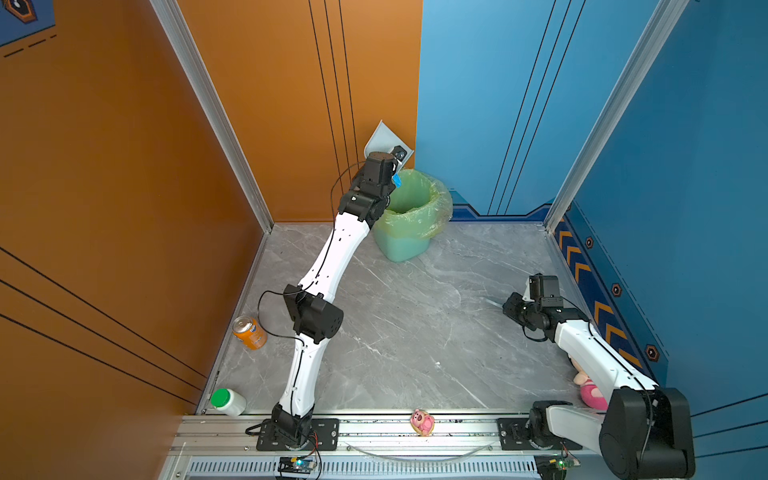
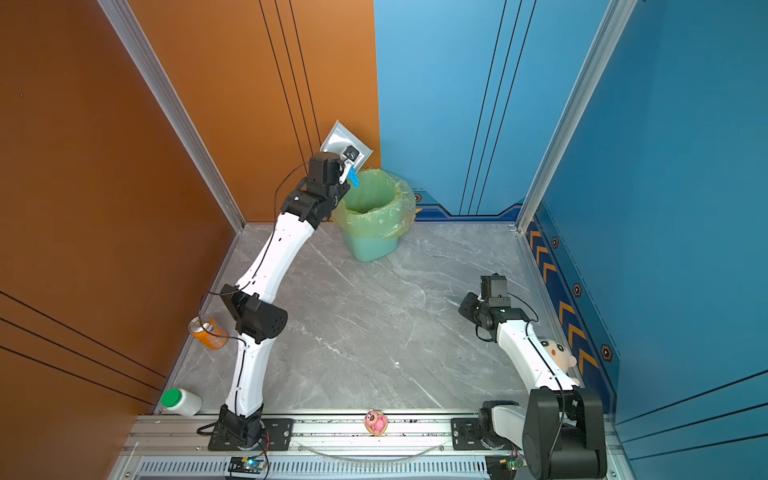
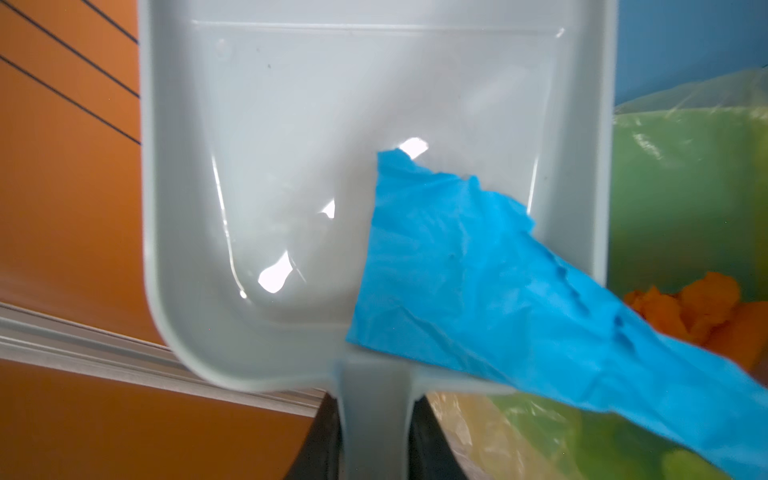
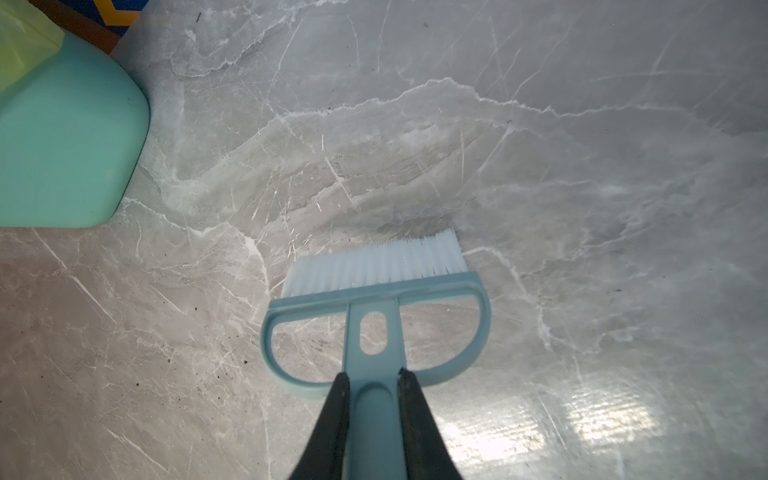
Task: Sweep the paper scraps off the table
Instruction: 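Tip the dustpan over the bin with the left gripper to drop the blue scrap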
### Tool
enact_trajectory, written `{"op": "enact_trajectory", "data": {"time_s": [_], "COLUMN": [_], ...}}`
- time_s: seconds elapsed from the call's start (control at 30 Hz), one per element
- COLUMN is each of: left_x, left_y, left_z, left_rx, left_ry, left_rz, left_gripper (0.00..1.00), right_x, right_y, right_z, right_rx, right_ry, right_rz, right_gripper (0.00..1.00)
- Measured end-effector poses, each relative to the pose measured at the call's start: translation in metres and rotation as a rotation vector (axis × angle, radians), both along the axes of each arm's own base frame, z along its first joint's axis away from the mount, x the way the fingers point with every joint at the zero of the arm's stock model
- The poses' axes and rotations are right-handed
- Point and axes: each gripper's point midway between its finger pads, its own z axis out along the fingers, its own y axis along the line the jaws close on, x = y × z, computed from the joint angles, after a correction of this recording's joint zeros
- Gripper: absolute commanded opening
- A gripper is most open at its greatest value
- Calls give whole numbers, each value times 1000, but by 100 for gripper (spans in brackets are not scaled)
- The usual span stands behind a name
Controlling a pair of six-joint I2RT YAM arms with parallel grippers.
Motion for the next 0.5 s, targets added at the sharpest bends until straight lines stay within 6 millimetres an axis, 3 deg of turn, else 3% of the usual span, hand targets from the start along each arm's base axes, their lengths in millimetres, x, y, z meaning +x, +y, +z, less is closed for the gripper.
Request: {"op": "enact_trajectory", "data": {"time_s": [0.23,0.5], "left_x": [27,43], "left_y": [-1,6], "left_z": [-35,-30], "left_rx": [190,418], "left_ry": [3,-87], "left_rz": [7,77], "left_gripper": [0,0], "right_x": [0,-1], "right_y": [3,9], "right_z": [0,-4], "right_rx": [2,6], "right_ry": [0,16], "right_rz": [6,20], "right_gripper": [0,0]}}
